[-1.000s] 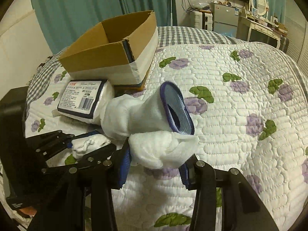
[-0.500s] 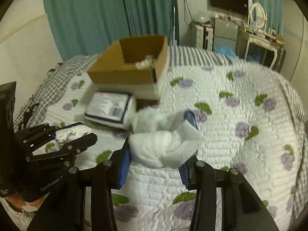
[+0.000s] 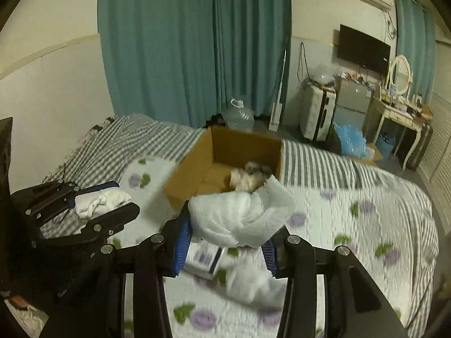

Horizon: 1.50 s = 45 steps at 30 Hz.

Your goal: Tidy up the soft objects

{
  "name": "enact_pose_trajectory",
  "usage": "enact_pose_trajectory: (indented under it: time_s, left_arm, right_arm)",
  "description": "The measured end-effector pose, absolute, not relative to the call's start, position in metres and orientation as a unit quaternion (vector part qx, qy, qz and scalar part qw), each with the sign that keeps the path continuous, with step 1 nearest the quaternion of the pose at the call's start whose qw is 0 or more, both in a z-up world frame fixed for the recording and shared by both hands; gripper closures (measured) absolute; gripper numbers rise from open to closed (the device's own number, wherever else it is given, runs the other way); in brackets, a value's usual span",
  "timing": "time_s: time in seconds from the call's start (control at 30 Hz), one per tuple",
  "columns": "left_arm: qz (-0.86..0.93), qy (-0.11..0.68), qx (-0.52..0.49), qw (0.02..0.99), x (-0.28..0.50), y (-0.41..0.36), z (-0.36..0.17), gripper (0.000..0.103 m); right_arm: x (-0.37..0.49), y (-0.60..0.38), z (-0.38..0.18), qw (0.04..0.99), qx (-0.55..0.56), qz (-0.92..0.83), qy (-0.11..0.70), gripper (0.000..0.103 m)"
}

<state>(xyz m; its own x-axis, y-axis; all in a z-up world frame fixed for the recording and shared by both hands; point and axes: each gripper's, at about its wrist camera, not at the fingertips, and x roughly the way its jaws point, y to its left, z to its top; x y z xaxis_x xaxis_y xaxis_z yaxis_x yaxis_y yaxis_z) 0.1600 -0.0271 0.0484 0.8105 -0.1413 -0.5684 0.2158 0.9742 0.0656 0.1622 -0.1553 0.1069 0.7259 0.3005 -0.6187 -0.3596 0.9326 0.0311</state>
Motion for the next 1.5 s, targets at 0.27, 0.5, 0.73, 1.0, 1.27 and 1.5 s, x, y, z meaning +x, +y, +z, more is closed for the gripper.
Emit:
enact_pose_trajectory:
  time_s: [0.27, 0.5, 0.73, 1.0, 1.27, 1.5]
  left_arm:
    - [-0.075, 0.296, 0.071, 0.950, 0.247, -0.028, 0.039, 0.070]
    - [-0.073, 0.313, 0.106, 0.941, 0.306, -0.043, -0.006, 0.069]
    - [-0.061, 0.340, 0.099, 0.933, 0.338, -0.043, -0.035, 0.040]
    - [-0.043, 0.311, 0.087, 0.945, 0.317, -0.035, -0.006, 0.032]
    - [-0.040, 0.240, 0.084, 0.966, 0.236, -0.023, 0.080, 0.030]
    - [-0.029, 0.179, 0.061, 0.982, 0.154, 0.000, 0.144, 0.011]
  right_arm:
    - [0.250, -0.139, 0.114, 0.929, -0.039, 0.189, 0.317, 0.060]
    - [0.326, -0.146, 0.073, 0.921, -0.015, 0.187, 0.341, 0.059]
    - [0.362, -0.164, 0.028, 0.921, 0.016, 0.178, 0.347, 0.015]
    - [0.350, -0.181, 0.040, 0.930, 0.018, 0.147, 0.336, 0.013]
    - [0.282, -0.190, 0.121, 0.945, -0.020, 0.123, 0.302, 0.010]
    - [0.202, -0.192, 0.191, 0.956, -0.045, 0.115, 0.265, 0.005]
